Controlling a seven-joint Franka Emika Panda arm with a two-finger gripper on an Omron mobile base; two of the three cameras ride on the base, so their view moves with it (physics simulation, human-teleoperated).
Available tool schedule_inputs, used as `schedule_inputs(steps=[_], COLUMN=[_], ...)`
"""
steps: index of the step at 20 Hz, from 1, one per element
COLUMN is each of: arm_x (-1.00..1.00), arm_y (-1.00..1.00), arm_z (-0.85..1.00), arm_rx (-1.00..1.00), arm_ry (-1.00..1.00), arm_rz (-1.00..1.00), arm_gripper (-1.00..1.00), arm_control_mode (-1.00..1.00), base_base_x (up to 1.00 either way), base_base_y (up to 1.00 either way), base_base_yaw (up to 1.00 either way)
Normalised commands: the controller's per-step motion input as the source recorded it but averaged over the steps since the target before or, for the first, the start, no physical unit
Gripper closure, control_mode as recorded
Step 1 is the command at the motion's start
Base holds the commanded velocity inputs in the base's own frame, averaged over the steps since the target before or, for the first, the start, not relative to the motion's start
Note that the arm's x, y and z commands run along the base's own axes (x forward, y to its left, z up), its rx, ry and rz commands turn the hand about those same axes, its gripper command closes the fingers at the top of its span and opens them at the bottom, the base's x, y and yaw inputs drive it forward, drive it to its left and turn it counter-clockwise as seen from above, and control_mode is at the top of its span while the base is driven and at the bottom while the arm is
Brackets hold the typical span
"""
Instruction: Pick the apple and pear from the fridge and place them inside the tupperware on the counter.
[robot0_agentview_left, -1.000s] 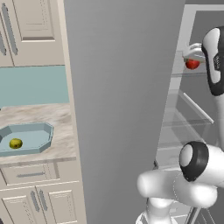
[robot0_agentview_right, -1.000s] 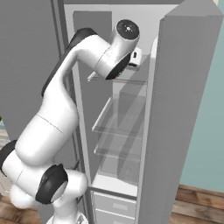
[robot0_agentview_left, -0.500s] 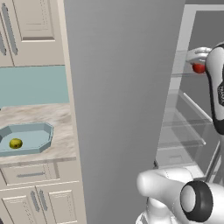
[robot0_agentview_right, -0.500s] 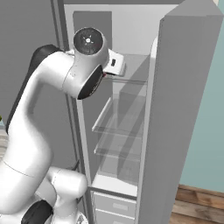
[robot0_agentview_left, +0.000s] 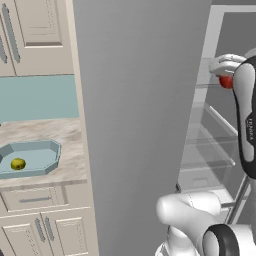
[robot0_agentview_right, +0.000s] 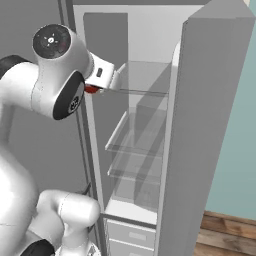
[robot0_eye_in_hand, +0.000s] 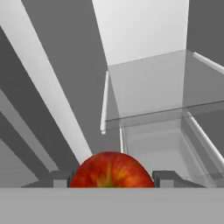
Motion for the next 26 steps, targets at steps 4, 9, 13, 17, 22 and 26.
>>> schedule_inputs(steps=[4,9,13,17,22,26], arm_x=[-0.63,-0.45,-0.31,0.00,0.00,0.00], arm_y=[0.23,0.31,0.42,0.00,0.00,0.00], arm_z=[0.00,0.00,-0.01,0.00,0.00,0.00], arm_rx=[0.00,0.00,-0.04,0.00,0.00,0.00], arm_ry=[0.00,0.00,0.04,0.00,0.00,0.00], arm_rz=[0.00,0.00,0.00,0.00,0.00,0.00], arm_gripper=[1.00,1.00,1.00,1.00,1.00,1.00], arm_control_mode=[-1.00,-1.00,1.00,1.00,1.00,1.00], base_base_x=[0.00,0.00,-0.09,-0.33,-0.17,0.00], base_base_y=[0.00,0.00,0.19,0.90,0.99,1.00], base_base_yaw=[0.00,0.00,0.00,0.00,0.00,0.00])
